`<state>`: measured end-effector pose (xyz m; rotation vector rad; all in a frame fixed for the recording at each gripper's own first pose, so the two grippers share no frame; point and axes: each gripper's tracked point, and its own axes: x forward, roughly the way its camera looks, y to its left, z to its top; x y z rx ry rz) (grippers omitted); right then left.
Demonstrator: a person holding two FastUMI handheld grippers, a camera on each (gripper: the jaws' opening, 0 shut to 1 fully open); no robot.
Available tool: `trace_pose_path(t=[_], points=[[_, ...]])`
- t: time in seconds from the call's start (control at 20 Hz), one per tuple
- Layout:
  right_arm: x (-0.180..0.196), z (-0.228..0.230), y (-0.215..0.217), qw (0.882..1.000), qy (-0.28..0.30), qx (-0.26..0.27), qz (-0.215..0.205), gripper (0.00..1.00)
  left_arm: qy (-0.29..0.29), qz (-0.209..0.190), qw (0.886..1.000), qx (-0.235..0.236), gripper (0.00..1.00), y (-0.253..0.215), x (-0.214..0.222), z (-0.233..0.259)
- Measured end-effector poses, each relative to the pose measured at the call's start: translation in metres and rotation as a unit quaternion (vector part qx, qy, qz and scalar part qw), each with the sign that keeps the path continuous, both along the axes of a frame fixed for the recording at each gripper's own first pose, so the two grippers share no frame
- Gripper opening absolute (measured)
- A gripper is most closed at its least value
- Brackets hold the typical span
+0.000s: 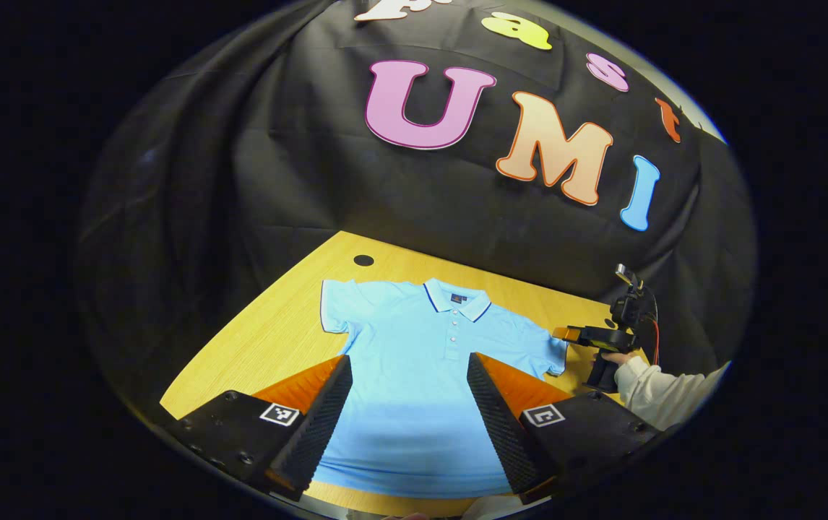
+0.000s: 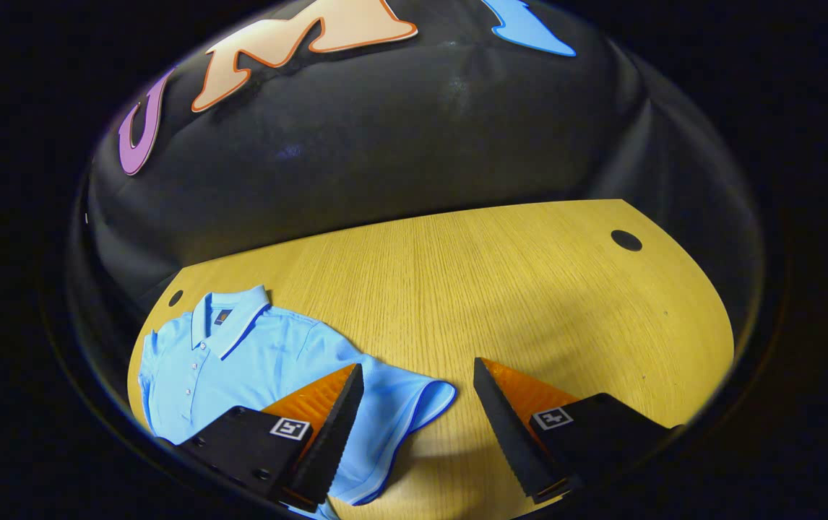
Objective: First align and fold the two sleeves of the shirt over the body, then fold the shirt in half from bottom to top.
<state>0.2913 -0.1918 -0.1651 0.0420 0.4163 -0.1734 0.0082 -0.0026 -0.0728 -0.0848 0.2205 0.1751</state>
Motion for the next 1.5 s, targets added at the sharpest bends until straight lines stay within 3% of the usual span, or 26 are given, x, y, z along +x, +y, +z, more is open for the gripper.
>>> trace_pose_path(t=[0.05,0.1,0.25,0.3,0.4,0.45,0.6,0.65,0.75,0.9,1.05,1.25,1.5], points=[[0.001,-0.002,0.000,1.000,0.000,-0.006,0.003,0.96,0.001,0.003,1.000,0.001,0.96,0.000,0.000,-0.001],[0.001,-0.004,0.002,1.000,0.005,-0.009,0.008,0.95,0.003,0.007,1.000,0.003,0.95,0.002,0.000,-0.001],[-0.003,-0.019,0.007,0.999,0.023,-0.026,0.022,0.80,0.005,0.016,1.000,0.002,0.96,0.003,0.002,-0.001],[-0.005,-0.020,0.008,0.999,0.023,-0.040,0.028,0.86,0.006,0.018,1.000,0.001,0.96,0.004,0.001,-0.001],[-0.005,-0.022,0.011,0.998,0.023,-0.051,0.039,0.65,0.007,0.022,1.000,0.005,0.96,0.004,0.000,0.000],[-0.002,-0.022,0.012,0.998,0.020,-0.051,0.042,0.63,0.008,0.022,1.000,0.007,0.96,0.004,0.001,-0.001],[-0.002,-0.023,0.017,0.998,0.019,-0.037,0.045,0.34,0.011,0.023,1.000,0.009,0.95,0.003,-0.002,-0.001],[-0.002,-0.022,0.019,0.998,0.020,-0.040,0.045,0.19,0.010,0.022,1.000,0.009,0.95,0.003,-0.003,-0.001],[-0.004,-0.021,0.019,0.997,0.017,-0.052,0.046,0.05,0.008,0.022,1.000,0.011,0.95,0.002,-0.006,0.001],[-0.005,-0.010,0.029,0.998,0.004,-0.045,0.047,0.04,0.009,0.022,1.000,0.013,0.95,0.002,-0.009,0.001],[-0.005,0.013,0.065,0.996,-0.025,0.033,0.079,0.07,0.004,0.015,1.000,0.005,0.95,-0.003,-0.011,0.001],[-0.005,0.029,0.126,0.980,-0.039,0.146,0.130,0.04,0.003,0.011,1.000,0.001,0.95,-0.005,-0.013,-0.001],[-0.006,0.011,0.184,0.968,-0.027,0.195,0.156,0.04,0.004,0.014,1.000,0.007,0.95,-0.003,-0.015,-0.001]])
